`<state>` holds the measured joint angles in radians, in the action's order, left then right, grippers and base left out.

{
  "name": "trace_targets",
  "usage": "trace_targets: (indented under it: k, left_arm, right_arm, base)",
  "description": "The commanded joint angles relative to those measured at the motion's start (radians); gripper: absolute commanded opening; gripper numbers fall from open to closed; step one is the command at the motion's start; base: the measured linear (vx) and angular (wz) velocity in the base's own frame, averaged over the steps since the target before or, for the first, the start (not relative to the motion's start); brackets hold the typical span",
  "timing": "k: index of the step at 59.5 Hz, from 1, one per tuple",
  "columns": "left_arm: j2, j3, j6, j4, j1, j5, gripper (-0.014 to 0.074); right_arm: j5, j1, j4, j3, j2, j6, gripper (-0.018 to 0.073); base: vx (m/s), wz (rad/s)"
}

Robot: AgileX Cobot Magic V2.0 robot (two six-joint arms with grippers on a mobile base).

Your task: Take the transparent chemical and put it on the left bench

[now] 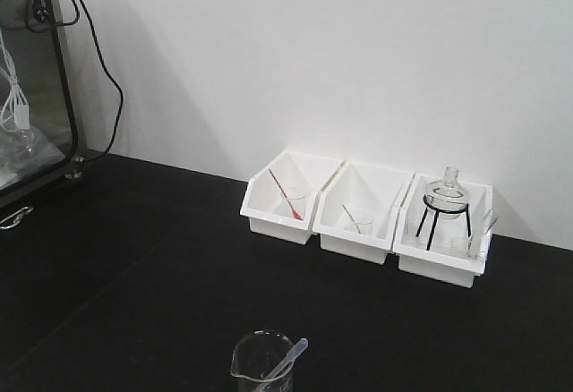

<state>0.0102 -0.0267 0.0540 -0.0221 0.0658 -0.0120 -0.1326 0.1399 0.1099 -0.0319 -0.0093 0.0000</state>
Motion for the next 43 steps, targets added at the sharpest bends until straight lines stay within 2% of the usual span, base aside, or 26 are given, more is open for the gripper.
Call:
trace_targets:
  k: [1, 9, 43]
  left_arm:
    - [0.019, -0.016, -0.008, -0.001, 0.002, 0.078, -0.0003]
    - [0.019, -0.016, -0.008, -0.001, 0.002, 0.078, -0.0003]
    - [0.019, -0.016, -0.008, -0.001, 0.002, 0.078, -0.0003]
  right_arm:
    - [0.099, -0.003, -0.006, -0.006, -0.012, 0.0, -0.0007]
    - [0.098, -0.003, -0.078, -0.006, -0.012, 0.0, -0.0007]
    - [0.097, -0.003, -0.082, -0.006, -0.012, 0.0, -0.0007]
  base:
    - [0.0, 0.0]
    - [0.0, 0.0]
    - [0.0, 0.0]
